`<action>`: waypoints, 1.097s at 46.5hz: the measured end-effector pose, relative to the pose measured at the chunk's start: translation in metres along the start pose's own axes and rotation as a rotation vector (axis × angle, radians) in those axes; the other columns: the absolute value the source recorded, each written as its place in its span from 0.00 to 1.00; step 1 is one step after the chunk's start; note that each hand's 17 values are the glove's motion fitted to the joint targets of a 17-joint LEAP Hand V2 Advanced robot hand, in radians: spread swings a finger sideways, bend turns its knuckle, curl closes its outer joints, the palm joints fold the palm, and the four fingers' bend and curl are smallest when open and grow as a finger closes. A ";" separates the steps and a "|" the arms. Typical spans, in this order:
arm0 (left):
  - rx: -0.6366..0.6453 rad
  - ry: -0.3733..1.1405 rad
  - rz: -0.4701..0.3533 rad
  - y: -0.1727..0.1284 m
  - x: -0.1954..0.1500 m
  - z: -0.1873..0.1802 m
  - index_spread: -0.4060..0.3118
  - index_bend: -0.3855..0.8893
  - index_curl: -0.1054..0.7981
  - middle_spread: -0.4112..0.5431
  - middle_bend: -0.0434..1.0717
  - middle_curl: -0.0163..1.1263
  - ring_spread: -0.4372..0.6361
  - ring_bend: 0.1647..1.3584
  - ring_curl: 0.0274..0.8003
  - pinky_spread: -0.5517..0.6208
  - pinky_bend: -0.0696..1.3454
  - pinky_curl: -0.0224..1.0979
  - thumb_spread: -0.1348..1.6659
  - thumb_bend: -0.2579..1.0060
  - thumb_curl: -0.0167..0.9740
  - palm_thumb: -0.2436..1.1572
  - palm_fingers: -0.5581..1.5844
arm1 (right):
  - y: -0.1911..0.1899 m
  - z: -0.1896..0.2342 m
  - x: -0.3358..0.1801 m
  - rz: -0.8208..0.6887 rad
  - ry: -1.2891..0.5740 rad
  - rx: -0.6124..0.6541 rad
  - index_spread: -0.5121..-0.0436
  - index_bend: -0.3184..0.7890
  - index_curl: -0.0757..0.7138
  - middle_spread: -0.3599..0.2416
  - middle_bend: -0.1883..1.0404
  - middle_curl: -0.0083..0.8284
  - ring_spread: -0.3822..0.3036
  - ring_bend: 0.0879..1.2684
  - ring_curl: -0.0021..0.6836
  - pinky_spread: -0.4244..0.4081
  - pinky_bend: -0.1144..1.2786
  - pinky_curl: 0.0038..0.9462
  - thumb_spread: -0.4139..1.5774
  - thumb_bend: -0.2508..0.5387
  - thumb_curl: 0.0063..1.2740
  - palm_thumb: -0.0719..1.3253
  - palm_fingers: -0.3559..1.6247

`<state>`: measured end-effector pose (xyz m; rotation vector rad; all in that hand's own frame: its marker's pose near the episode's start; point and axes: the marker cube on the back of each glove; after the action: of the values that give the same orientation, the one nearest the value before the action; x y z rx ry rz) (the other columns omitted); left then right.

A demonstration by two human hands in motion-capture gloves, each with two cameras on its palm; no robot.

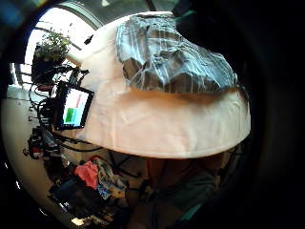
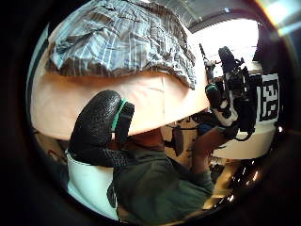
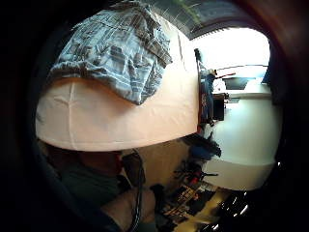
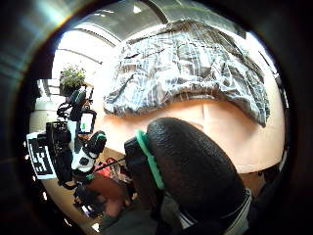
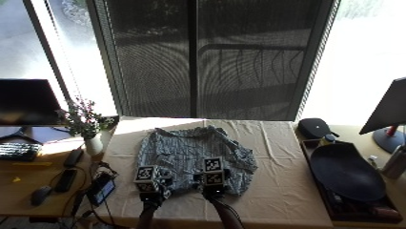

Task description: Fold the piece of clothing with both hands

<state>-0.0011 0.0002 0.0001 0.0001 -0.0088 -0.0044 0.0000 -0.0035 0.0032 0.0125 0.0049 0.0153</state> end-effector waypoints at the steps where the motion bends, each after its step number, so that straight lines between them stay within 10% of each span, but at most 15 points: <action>1: -0.001 -0.002 -0.001 0.000 0.000 0.000 0.49 0.38 0.15 0.44 0.22 0.06 0.50 0.19 0.05 0.57 0.37 0.09 0.32 0.32 0.08 0.35 0.47 | -0.001 0.001 0.000 0.002 0.002 0.002 0.67 0.42 0.14 0.58 0.29 0.05 0.66 0.06 0.01 0.66 0.42 0.11 0.43 0.44 0.02 0.16 0.25; 13: -0.022 0.000 -0.009 0.000 -0.003 -0.004 0.42 0.40 0.24 0.45 0.22 0.19 0.60 0.27 0.21 0.68 0.44 0.20 0.59 0.30 0.18 0.40 0.42 | -0.002 0.003 0.000 -0.019 0.009 -0.018 0.31 0.43 0.28 0.58 0.31 0.17 0.77 0.09 0.10 0.80 0.50 0.24 0.71 0.42 0.08 0.19 0.21; 51: -0.105 -0.032 0.009 -0.015 0.003 0.021 0.41 0.41 0.38 0.46 0.21 0.31 0.64 0.31 0.30 0.72 0.48 0.25 0.67 0.19 0.32 0.45 0.39 | -0.029 0.039 0.060 0.065 0.044 -0.082 0.22 0.41 0.41 0.59 0.30 0.32 0.83 0.11 0.26 0.82 0.56 0.35 0.77 0.30 0.20 0.27 0.18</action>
<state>0.0015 -0.0143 0.0208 -0.1053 -0.0403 0.0045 0.0610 -0.0317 0.0415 -0.0694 0.0478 0.0812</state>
